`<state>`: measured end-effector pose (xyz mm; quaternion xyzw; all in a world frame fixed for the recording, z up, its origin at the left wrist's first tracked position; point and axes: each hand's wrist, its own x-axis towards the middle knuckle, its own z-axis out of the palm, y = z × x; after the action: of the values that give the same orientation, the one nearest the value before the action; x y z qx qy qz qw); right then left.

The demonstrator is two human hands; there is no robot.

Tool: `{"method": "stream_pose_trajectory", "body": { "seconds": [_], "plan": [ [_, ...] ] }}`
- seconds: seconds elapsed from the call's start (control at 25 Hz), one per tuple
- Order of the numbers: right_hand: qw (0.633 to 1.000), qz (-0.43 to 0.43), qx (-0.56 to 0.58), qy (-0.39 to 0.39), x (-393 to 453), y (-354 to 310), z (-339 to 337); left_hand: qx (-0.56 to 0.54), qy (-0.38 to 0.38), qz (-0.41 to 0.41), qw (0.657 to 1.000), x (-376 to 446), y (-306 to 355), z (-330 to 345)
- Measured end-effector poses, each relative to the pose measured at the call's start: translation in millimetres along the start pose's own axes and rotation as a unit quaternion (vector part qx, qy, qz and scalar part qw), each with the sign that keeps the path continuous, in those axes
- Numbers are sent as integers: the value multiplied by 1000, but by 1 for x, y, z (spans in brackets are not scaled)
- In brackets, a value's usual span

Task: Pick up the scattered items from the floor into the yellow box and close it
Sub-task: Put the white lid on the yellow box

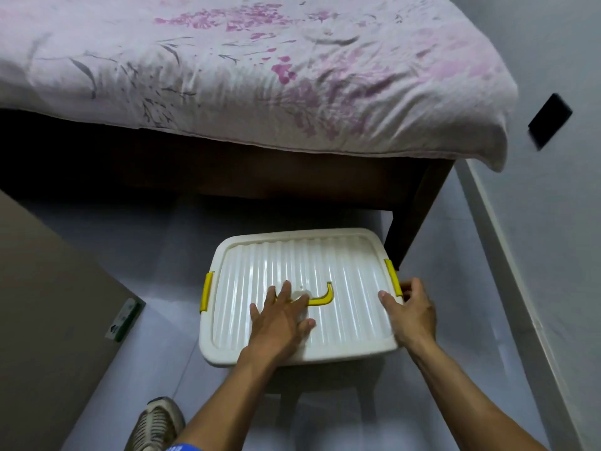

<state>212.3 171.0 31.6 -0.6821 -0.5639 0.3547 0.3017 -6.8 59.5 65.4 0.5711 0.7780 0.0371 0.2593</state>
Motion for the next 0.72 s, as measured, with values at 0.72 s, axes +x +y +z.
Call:
{"method": "stream_pose_trajectory", "body": {
  "seconds": [0.72],
  "plan": [
    [917, 194, 321, -139, -42, 48, -7, -558, 296, -311, 710, -51, -79, 25]
  ]
}}
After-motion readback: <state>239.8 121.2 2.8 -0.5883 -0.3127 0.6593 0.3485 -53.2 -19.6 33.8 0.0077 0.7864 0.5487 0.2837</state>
